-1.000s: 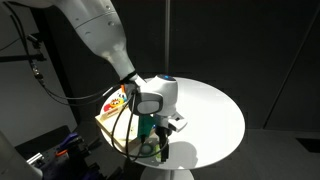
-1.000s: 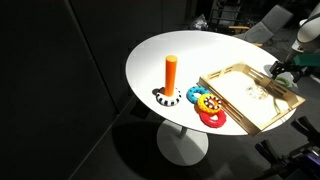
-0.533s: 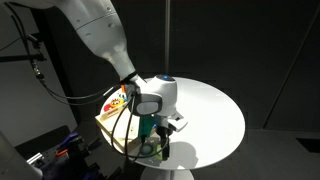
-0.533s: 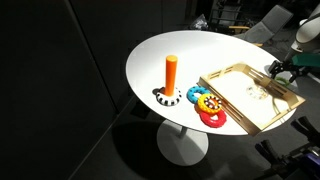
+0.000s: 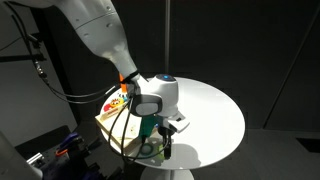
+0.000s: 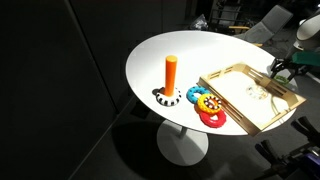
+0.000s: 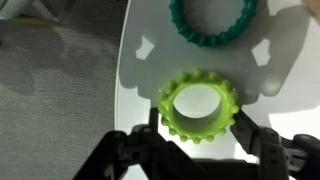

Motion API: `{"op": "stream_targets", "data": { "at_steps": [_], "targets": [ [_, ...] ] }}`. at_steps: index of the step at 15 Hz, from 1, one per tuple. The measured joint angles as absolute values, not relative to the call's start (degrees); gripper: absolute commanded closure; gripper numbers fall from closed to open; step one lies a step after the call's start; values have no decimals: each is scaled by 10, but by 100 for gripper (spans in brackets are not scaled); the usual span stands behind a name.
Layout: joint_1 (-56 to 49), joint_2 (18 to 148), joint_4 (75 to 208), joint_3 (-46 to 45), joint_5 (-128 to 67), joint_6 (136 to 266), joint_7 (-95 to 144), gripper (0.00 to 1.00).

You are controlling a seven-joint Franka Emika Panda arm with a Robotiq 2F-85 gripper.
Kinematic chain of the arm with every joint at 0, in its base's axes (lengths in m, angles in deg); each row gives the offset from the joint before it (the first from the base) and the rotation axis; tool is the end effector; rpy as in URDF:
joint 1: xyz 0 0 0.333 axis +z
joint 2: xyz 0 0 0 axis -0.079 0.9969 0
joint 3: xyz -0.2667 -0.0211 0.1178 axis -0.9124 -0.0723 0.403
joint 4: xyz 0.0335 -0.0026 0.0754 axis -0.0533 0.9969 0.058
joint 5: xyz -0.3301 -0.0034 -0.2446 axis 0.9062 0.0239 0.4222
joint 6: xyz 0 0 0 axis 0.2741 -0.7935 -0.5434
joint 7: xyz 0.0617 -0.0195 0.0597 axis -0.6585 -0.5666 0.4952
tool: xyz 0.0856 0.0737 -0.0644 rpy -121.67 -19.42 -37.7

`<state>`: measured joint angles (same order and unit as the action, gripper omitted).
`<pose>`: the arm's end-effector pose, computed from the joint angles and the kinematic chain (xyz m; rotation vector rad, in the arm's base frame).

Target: Put the light green ring in the crate

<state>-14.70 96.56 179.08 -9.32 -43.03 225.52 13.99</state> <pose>0.4689 -0.2228 0.0674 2.8489 -1.1937 -0.0110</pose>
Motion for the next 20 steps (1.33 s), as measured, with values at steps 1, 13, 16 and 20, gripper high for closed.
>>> {"op": "stream_targets", "data": {
  "at_steps": [1,13,16,20],
  "targets": [
    [-147,963,1791,-93,-430,2256,140,52],
    [-130,881,1806,-41,-452,2253,140,52],
    [-126,865,1816,-14,-466,2246,143,52],
    [-119,848,1828,8,-476,2223,146,5]
  ]
}}
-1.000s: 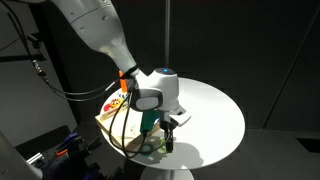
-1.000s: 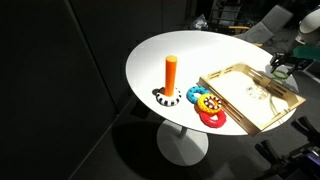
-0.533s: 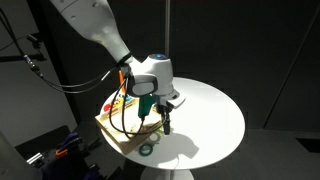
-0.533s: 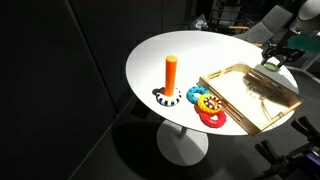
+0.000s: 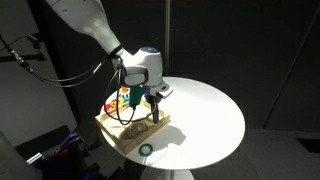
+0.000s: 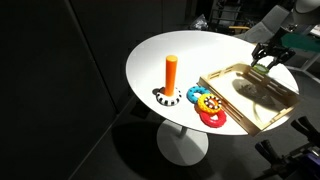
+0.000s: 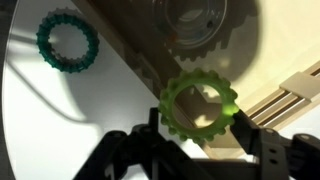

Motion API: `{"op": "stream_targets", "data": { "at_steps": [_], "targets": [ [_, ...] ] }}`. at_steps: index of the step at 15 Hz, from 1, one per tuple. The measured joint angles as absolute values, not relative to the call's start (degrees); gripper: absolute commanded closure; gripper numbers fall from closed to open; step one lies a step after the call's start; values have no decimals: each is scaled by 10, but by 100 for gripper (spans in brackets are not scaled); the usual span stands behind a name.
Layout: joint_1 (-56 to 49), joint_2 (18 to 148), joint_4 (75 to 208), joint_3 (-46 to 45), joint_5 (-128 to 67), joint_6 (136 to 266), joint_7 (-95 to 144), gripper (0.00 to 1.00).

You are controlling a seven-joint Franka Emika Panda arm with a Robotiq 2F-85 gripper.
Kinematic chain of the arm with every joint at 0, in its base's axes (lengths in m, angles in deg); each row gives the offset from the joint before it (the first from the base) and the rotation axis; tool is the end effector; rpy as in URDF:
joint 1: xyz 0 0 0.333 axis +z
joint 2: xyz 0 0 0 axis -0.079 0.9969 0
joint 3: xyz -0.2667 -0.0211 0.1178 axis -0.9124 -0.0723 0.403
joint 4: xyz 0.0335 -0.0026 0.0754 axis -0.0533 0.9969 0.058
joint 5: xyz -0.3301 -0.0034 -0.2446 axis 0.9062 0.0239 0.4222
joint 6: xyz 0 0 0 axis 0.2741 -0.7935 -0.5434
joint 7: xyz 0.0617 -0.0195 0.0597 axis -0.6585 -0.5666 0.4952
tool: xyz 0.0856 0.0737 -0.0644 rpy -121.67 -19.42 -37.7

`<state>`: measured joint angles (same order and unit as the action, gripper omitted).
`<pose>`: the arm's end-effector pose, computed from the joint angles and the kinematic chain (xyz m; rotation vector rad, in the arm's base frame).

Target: Put the light green ring in the crate

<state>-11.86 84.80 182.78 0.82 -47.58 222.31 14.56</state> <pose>0.5156 -0.1008 0.1403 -2.8855 0.9708 -0.0890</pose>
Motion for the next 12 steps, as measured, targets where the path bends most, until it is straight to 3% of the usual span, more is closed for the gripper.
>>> {"op": "stream_targets", "data": {
  "at_steps": [2,12],
  "targets": [
    [-111,846,1833,8,-476,2214,146,0],
    [-105,829,1841,-1,-472,2133,167,0]
  ]
}}
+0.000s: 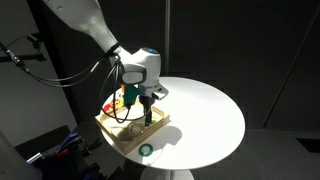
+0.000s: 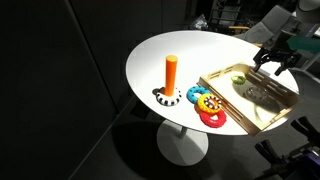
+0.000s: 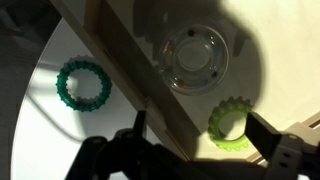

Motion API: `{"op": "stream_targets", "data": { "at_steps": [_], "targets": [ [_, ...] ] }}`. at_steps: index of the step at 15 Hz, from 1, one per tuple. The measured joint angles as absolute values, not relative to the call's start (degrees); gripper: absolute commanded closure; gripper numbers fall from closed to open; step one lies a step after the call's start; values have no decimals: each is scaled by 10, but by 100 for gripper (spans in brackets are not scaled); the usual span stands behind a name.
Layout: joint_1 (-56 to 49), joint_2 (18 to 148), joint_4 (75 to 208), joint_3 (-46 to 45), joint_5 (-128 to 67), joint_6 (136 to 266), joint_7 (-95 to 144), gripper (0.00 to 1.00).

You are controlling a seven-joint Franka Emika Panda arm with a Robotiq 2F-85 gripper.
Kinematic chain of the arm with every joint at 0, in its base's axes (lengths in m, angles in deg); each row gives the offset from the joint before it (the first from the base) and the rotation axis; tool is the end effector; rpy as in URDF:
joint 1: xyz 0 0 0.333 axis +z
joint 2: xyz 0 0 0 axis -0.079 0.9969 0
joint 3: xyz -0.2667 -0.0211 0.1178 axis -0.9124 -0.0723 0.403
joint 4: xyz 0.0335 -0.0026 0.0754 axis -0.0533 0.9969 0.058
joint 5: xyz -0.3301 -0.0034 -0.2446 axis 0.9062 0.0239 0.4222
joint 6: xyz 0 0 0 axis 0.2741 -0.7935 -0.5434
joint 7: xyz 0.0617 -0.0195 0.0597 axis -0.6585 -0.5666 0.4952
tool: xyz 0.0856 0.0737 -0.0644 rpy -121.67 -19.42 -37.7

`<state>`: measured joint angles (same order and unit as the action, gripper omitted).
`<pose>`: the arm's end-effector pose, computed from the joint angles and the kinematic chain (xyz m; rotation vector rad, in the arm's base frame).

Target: Put the light green ring in the crate

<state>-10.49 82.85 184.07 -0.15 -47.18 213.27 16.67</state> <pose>0.4941 -0.0878 0.1367 -2.9038 0.8830 0.1294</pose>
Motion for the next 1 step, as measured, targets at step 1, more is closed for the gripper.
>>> {"op": "stream_targets", "data": {
  "at_steps": [1],
  "targets": [
    [-105,823,1841,-3,-469,2122,168,0]
  ]
}}
